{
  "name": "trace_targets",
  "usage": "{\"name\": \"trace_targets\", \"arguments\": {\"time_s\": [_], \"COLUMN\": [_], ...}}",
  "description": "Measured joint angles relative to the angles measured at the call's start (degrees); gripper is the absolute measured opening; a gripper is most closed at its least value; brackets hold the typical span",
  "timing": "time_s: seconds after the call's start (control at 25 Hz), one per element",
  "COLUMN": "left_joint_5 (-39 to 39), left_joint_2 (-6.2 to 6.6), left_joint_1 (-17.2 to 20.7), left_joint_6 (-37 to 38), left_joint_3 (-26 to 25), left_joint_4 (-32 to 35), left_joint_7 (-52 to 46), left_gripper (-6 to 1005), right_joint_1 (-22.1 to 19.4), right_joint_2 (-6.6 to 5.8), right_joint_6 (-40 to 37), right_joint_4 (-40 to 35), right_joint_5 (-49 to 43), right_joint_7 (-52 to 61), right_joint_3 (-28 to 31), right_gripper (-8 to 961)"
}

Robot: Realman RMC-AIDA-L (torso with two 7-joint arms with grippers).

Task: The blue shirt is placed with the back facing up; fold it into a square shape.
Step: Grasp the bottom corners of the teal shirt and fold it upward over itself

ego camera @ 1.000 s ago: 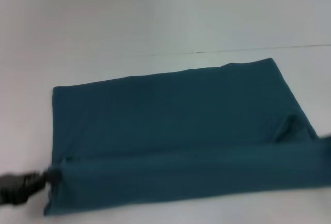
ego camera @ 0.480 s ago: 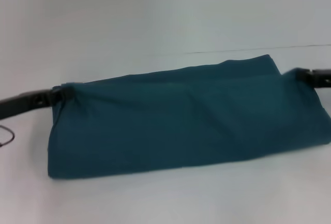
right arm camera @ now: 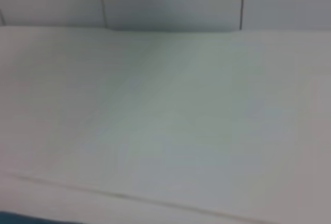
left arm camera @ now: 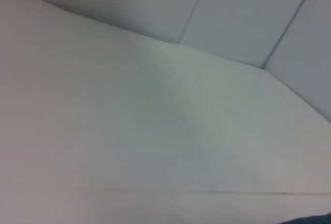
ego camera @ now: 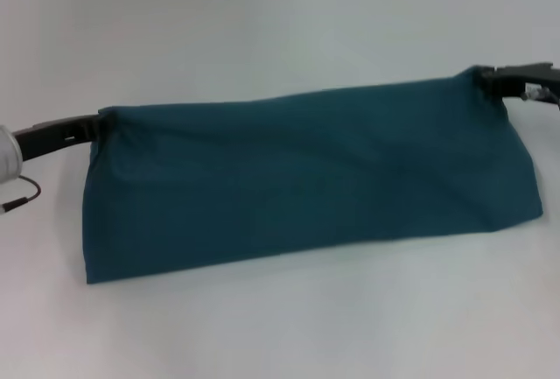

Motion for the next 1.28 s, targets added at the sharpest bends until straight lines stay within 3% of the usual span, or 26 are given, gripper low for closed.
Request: {"name": "trace_targets", "arguments": {"time_s": [0.44,0.92,1.28], "left_joint_5": [-3.5,-5.7,-6.3], "left_joint_2": [-0.72,0.02,-0.25], "left_joint_1": [-1.1,-2.5,-2.9], "left_joint_6": [-4.1,-5.0,-7.3], "left_joint_3": [1.1,3.4,4.7], "left_joint_4": [0.5,0.8,0.1], "left_joint_7": [0.1,0.0,0.4], "left_gripper": [52,56,59], "right_joint_1": [2.6,2.6,2.7], "right_joint_2": [0.53,0.51,0.55], "right_joint_6": [8.0,10.2,13.1], "right_joint_4": [0.0,0.5,2.2], "right_joint_5": [2.0,4.8,4.8], "right_joint_7": [-0.4,-1.5,-2.3], "right_joint_3": [-2.1,-4.3,-5.1], "right_gripper": [31,33,35]}}
